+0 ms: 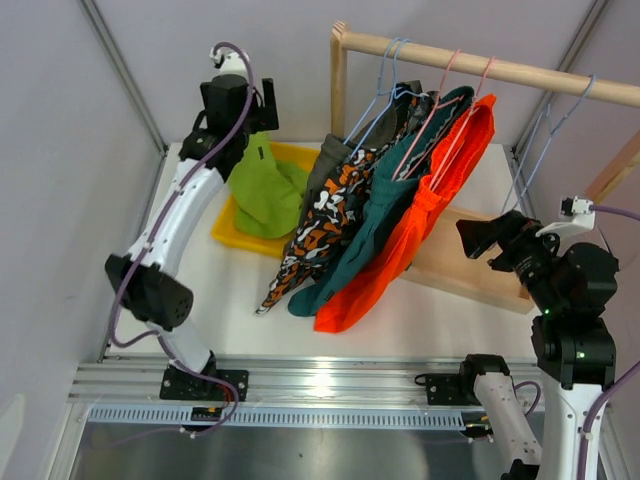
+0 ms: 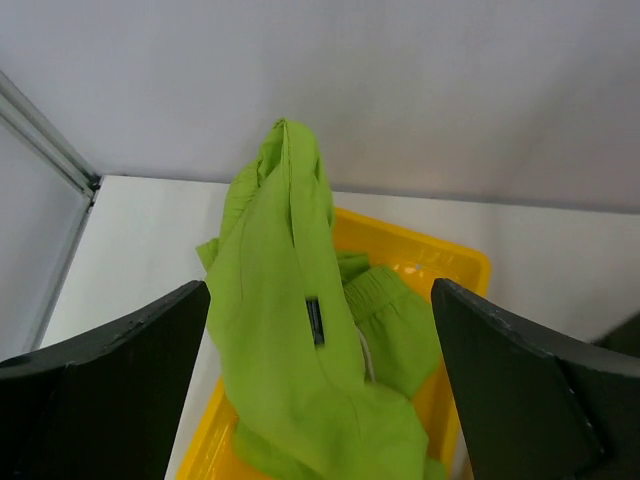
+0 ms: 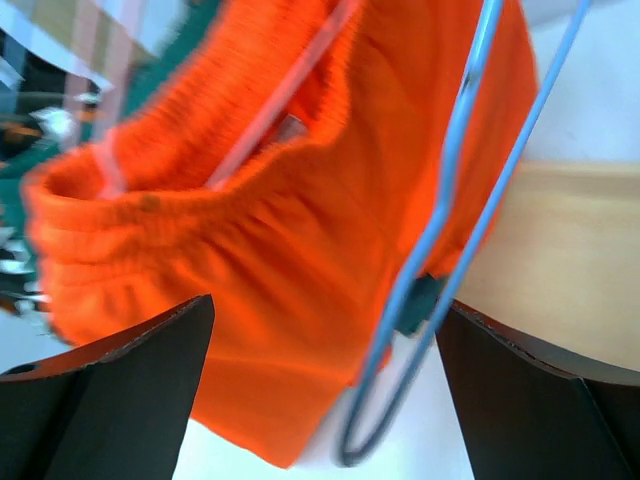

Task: Remove the shorts from the hanger

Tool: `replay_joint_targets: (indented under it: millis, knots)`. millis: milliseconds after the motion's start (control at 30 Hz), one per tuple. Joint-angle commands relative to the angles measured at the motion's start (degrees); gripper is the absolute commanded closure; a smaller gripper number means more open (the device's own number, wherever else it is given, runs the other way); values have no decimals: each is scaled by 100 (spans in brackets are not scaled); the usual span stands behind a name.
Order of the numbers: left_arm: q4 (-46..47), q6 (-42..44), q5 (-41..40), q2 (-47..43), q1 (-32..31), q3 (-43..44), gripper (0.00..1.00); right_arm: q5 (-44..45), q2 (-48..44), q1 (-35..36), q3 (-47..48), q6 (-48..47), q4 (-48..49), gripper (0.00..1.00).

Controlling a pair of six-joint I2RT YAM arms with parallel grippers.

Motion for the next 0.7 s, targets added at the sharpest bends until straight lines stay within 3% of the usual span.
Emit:
replay_joint_targets:
  millis: [0, 167, 533, 667]
  knots:
    - [-203, -246, 796, -1209, -27, -261, 1, -558, 180, 26, 490, 194, 788, 1]
    - [-353, -291, 1473, -2481, -219, -1316, 1, -778, 778, 26, 1183, 413, 1228, 1]
    - [-124, -176, 1852, -5173, -651, -4524, 1, -647, 2438, 176, 1993, 519, 2108, 2]
    - [-247, -97, 1694, -5727, -651, -5288, 1, -278, 2755, 710, 2143, 414, 2248, 2]
